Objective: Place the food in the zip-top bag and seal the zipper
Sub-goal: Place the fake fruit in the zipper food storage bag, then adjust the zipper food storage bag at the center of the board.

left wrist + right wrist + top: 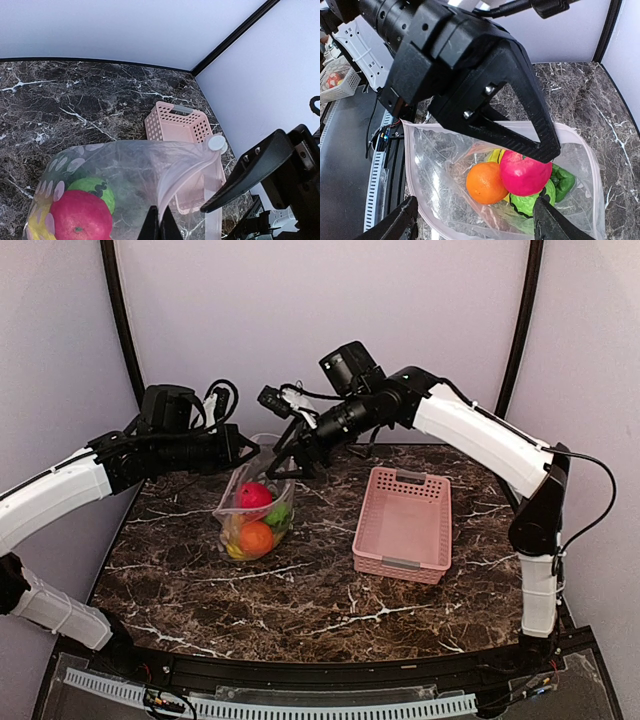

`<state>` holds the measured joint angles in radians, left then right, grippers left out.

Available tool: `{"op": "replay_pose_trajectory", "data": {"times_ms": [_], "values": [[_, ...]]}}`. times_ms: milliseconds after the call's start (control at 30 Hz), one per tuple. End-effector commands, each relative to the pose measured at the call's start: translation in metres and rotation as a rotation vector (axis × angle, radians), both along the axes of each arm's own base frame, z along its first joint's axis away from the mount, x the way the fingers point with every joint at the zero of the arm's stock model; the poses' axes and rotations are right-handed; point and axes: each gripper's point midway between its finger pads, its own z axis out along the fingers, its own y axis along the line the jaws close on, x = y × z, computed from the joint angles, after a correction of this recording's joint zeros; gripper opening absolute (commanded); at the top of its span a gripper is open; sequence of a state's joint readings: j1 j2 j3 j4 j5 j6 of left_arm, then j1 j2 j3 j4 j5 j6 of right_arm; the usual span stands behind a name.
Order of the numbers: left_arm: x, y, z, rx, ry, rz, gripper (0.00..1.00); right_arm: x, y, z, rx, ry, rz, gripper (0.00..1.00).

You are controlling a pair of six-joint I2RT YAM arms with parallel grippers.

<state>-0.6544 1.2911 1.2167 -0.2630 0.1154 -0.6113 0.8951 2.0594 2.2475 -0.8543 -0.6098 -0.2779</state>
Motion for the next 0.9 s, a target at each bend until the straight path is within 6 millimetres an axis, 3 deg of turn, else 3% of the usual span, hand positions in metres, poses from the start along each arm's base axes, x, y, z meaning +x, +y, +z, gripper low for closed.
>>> {"op": "replay_pose_trajectory", "data": {"times_ms": [0, 167, 333, 367, 500, 600, 867], "values": [[-0.004, 0.002, 0.014, -0.012, -0.040, -0.008, 0.01, -0.011, -0.018, 0.057, 0.082, -0.139, 0.000, 0.77], [-0.005, -0.003, 0.016, 0.008, -0.072, -0.056, 0.01, 0.004, -0.050, 0.063, 0.070, -0.218, -0.026, 0.76], [-0.021, -0.031, 0.039, 0.018, -0.125, -0.280, 0.01, 0.028, -0.094, 0.070, 0.090, -0.171, -0.095, 0.73], [-0.031, -0.038, 0.052, 0.005, -0.139, -0.360, 0.01, 0.029, -0.102, 0.072, 0.099, -0.169, -0.094, 0.72], [-0.046, -0.051, 0.067, 0.003, -0.159, -0.501, 0.01, 0.011, -0.125, 0.076, 0.133, -0.172, -0.015, 0.72], [-0.048, -0.053, 0.064, 0.024, -0.169, -0.535, 0.01, 0.001, -0.132, 0.065, 0.118, -0.187, 0.019, 0.72], [-0.038, -0.065, 0.013, 0.040, -0.051, -0.544, 0.01, -0.014, -0.132, 0.032, 0.095, -0.097, 0.077, 0.64]]}}
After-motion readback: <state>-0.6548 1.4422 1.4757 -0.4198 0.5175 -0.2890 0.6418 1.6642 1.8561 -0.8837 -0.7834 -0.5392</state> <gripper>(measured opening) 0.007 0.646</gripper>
